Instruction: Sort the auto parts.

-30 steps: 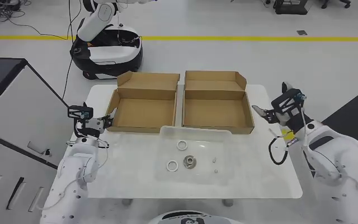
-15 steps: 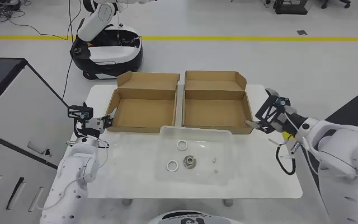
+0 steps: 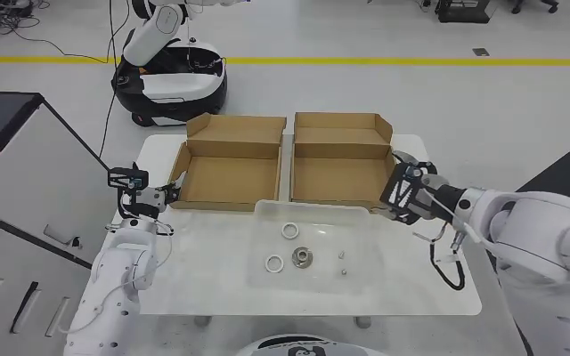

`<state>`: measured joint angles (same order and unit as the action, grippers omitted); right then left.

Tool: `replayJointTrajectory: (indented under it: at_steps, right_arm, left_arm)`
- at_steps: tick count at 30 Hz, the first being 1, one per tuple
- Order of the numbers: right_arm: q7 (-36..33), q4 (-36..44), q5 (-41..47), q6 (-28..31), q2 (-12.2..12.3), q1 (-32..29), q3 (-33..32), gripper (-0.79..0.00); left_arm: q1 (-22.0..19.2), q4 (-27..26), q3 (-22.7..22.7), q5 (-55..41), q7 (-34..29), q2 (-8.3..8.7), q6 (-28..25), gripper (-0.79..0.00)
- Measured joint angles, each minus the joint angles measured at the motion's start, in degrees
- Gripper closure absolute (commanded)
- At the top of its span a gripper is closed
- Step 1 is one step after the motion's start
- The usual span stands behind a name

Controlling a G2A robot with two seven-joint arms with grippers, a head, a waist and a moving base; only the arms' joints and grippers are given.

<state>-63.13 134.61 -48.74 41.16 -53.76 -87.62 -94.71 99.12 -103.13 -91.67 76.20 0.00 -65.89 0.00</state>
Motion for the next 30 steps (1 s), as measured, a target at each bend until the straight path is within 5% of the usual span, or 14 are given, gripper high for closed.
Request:
replayJointTrajectory:
  at_steps: [16, 30]
  right_arm:
    - [-12.2, 0.0, 18.4, -12.2, 13.0, 12.8, 15.4, -0.785]
    - [-14.6, -3.1, 23.3, -14.6, 19.2, 26.7, 32.2, -0.785]
  left_arm:
    - [0.0, 0.0, 0.0, 0.0, 0.0, 0.0, 0.0, -0.785]
    - [0.0, 0.0, 0.0, 0.0, 0.0, 0.0, 0.0, -0.785]
